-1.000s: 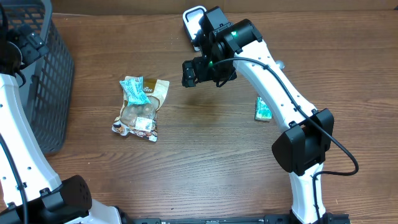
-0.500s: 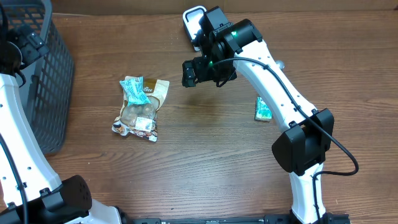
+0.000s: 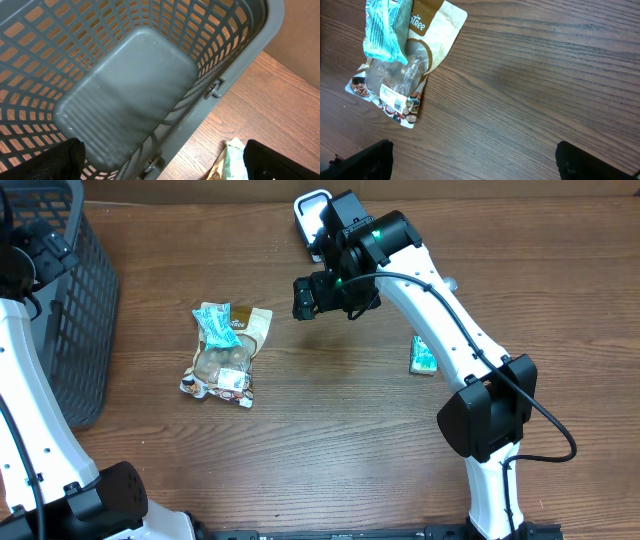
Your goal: Scan the item barcode
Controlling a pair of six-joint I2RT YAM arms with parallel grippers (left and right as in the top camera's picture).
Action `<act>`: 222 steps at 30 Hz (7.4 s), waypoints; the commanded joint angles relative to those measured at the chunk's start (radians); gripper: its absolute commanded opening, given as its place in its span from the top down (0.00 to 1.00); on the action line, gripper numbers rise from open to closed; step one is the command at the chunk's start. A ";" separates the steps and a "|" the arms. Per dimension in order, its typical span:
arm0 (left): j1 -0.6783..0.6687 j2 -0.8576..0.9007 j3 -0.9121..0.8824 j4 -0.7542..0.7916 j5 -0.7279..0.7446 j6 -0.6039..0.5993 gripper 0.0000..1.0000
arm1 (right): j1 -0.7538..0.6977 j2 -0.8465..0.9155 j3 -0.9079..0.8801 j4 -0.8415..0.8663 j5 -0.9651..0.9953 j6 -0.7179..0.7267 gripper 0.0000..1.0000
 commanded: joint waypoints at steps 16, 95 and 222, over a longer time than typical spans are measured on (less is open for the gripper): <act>-0.002 0.003 0.009 0.004 -0.003 0.018 0.00 | -0.004 -0.040 0.024 0.047 -0.009 -0.003 0.00; -0.003 0.003 0.009 0.004 -0.003 0.018 0.00 | 0.198 0.027 -0.651 1.451 -0.213 0.264 0.96; -0.003 0.003 0.009 0.004 -0.003 0.018 0.00 | -0.011 -0.001 -0.647 0.947 0.014 0.082 0.96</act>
